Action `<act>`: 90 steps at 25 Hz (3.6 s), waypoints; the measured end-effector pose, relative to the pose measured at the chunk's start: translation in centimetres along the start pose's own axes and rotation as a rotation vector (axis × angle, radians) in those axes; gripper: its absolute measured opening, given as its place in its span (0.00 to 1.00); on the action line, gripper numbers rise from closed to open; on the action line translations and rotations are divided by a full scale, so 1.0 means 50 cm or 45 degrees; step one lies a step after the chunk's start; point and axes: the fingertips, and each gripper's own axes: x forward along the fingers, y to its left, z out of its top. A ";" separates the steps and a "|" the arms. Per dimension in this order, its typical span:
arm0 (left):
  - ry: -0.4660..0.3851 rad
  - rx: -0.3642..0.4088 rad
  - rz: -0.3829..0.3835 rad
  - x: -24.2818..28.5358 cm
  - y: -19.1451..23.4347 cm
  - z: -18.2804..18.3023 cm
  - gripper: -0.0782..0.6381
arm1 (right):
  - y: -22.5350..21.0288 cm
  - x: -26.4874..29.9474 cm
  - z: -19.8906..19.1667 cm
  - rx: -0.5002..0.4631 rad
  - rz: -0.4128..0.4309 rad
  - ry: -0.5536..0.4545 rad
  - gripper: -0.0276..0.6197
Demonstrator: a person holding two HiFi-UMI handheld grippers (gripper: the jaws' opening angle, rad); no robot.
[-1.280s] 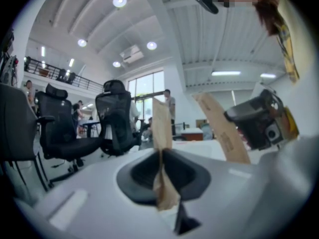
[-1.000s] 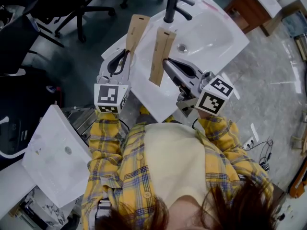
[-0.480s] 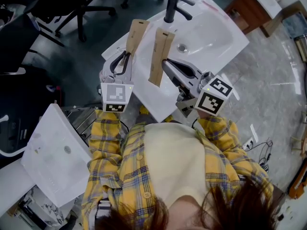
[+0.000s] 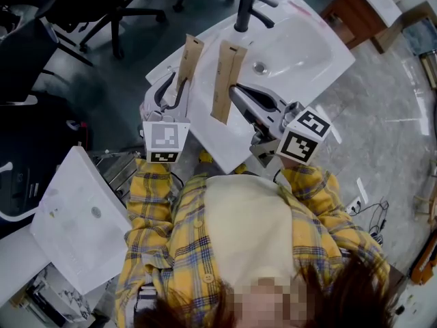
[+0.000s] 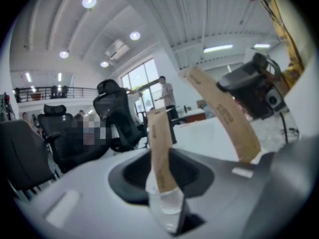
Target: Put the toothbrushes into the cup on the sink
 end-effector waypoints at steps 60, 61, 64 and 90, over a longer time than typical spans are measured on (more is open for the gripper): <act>-0.088 -0.692 0.126 -0.240 0.060 -0.043 0.12 | 0.015 0.229 -0.028 -0.430 0.011 -0.088 0.07; -0.087 -0.691 0.124 -0.240 0.060 -0.043 0.12 | 0.013 0.228 -0.032 -0.431 0.008 -0.078 0.07; -0.082 -0.687 0.118 -0.237 0.062 -0.044 0.12 | 0.008 0.226 -0.050 -0.443 -0.003 -0.025 0.07; -0.141 -0.670 0.101 -0.204 0.043 0.010 0.12 | -0.010 0.121 -0.040 -0.405 -0.118 0.021 0.07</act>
